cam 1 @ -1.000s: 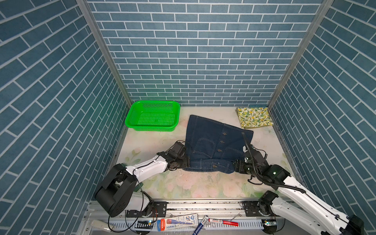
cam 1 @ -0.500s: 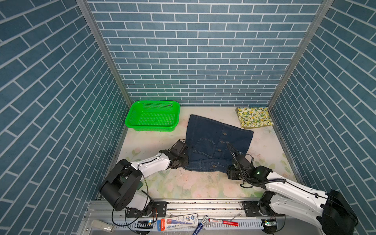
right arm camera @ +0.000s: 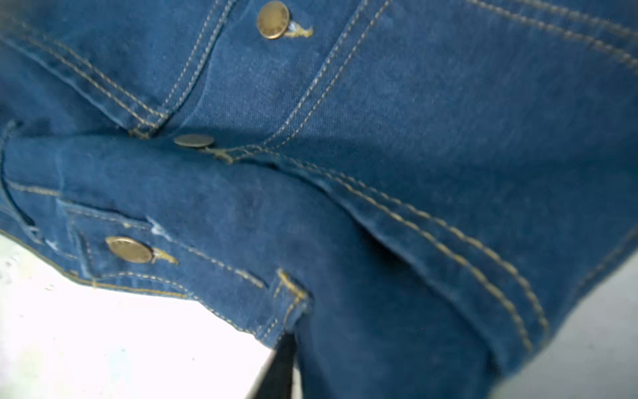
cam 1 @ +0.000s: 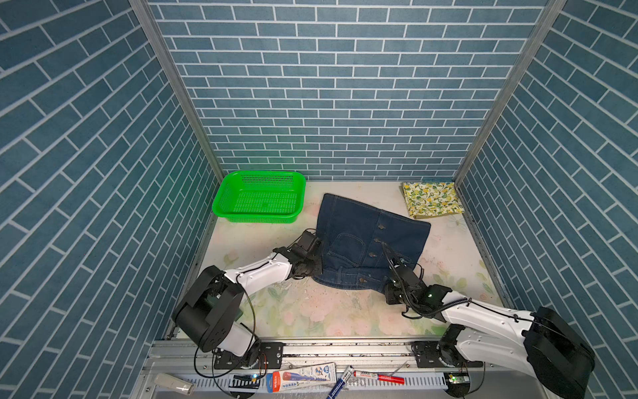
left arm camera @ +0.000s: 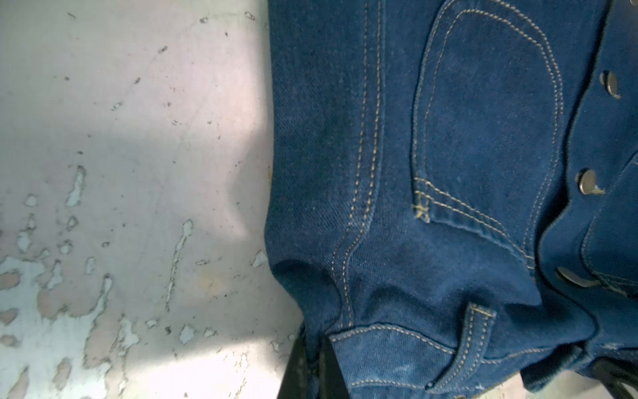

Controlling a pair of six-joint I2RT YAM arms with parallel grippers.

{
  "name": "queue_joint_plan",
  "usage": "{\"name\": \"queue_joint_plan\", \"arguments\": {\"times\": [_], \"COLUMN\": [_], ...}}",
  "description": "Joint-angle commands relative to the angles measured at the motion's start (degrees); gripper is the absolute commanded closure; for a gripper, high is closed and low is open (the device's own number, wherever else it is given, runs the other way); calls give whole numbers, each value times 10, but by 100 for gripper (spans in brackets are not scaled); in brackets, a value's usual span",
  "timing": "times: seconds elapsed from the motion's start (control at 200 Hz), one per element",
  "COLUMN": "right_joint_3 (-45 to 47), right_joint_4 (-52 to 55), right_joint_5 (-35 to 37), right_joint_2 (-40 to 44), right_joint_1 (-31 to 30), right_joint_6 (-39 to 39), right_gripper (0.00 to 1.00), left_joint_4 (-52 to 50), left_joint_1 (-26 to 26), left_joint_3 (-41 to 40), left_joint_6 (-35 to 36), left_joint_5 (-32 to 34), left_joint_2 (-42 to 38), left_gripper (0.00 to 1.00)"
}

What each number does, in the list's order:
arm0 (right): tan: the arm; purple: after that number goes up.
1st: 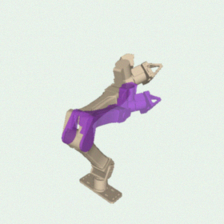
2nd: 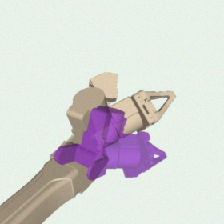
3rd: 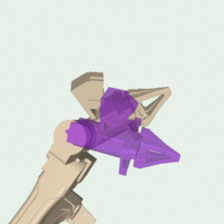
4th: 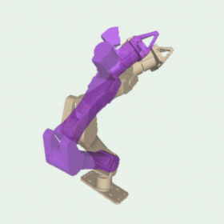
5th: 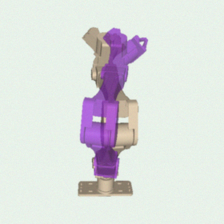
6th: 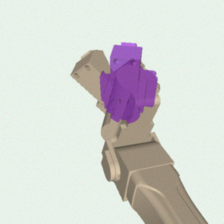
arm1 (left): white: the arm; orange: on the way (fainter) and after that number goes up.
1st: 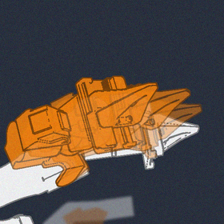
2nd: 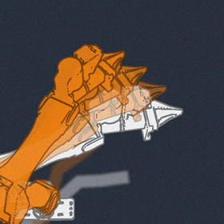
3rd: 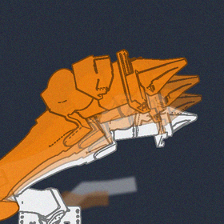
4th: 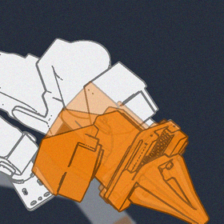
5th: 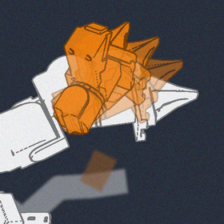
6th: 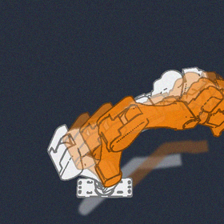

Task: Fold and stack skirts
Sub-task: Rotate the skirt at the center of the table.

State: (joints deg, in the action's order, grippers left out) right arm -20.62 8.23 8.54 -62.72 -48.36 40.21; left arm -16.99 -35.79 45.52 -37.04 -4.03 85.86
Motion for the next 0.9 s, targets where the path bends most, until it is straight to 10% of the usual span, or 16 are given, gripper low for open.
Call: {"name": "queue_joint_plan", "arguments": {"times": [0.0, 0.25, 0.635, 0.77, 0.895], "right_joint_3": [-31, -152, -189, -221, -247], "right_joint_4": [8, 239, 301, 304, 316], "right_joint_5": [-25, -71, -183, -204, -200], "right_joint_2": [14, 27, 90, 94, 102], "right_joint_1": [1, 4, 18, 30, 41], "right_joint_6": [5, 84, 180, 178, 168], "right_gripper": [96, 100, 100, 56, 44], "left_joint_4": [-8, -5, -2, -1, -12], "left_joint_1": [5, 11, 35, 40, 42], "left_joint_3": [10, 9, 20, 23, 27], "left_joint_6": [8, 16, 35, 38, 41], "left_joint_5": [11, 15, 5, -1, -1], "left_joint_2": [-12, -21, -29, -27, -43], "left_gripper": [100, 100, 100, 100, 88]}}
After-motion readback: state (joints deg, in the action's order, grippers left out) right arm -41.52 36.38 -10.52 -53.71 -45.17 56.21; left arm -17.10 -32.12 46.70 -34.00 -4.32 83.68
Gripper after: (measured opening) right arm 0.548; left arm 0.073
